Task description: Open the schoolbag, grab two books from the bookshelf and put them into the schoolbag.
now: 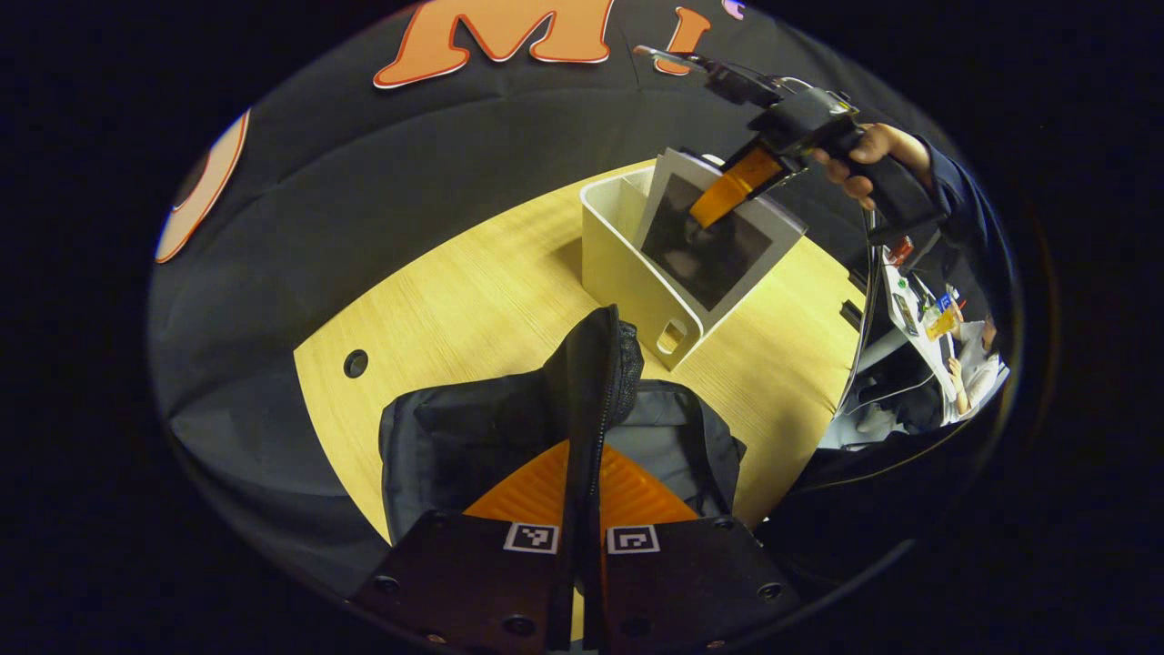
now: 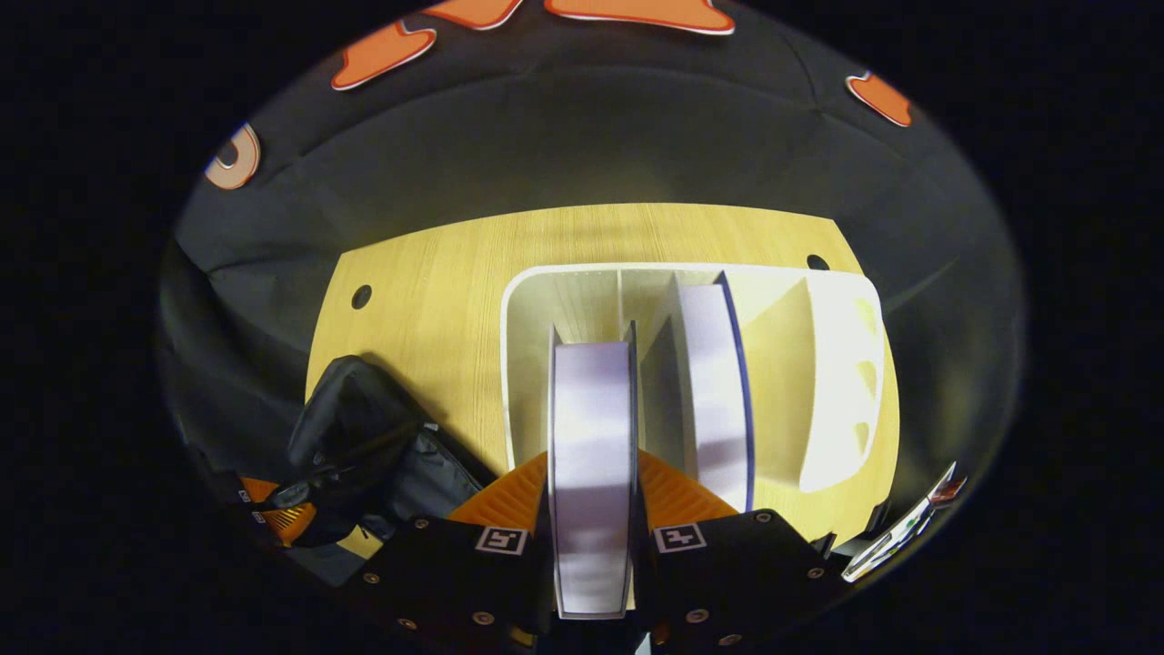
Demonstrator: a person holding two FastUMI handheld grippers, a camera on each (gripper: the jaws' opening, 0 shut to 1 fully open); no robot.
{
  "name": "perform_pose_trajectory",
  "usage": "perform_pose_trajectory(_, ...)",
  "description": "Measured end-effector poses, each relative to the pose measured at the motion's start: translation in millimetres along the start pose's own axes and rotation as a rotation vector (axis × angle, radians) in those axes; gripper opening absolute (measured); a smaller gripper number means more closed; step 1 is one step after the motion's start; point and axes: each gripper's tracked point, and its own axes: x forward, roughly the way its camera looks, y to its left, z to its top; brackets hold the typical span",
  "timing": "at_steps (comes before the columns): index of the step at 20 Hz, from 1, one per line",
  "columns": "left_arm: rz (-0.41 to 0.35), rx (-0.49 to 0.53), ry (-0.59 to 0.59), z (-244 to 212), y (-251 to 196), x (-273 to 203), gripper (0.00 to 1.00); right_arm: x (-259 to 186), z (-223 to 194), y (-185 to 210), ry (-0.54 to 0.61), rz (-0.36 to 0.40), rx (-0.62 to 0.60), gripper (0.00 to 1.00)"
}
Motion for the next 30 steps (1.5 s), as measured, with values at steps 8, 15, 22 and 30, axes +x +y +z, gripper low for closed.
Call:
perform_pose_trajectory(8,0.007,0.017,0.01,-3.2,-6.8,3.1,0.06,-46.9,-34.2,-5.9,-0.054,0.068,0.033,0.36)
perform_pose_trajectory(15,0.009,0.007,0.021,-7.3,-18.5,8.4,0.06,-70.5,-79.2,-12.3,-0.094,0.117,0.051,0.36)
perform_pose_trajectory(22,0.017,0.016,0.036,-5.4,-28.2,12.3,0.06,-83.2,-121.5,-22.0,-0.099,0.205,0.137,0.34)
perform_pose_trajectory(30,0.019,0.019,0.047,-6.9,-36.6,10.9,0.06,-92.4,-154.9,-25.1,-0.125,0.35,0.326,0.33)
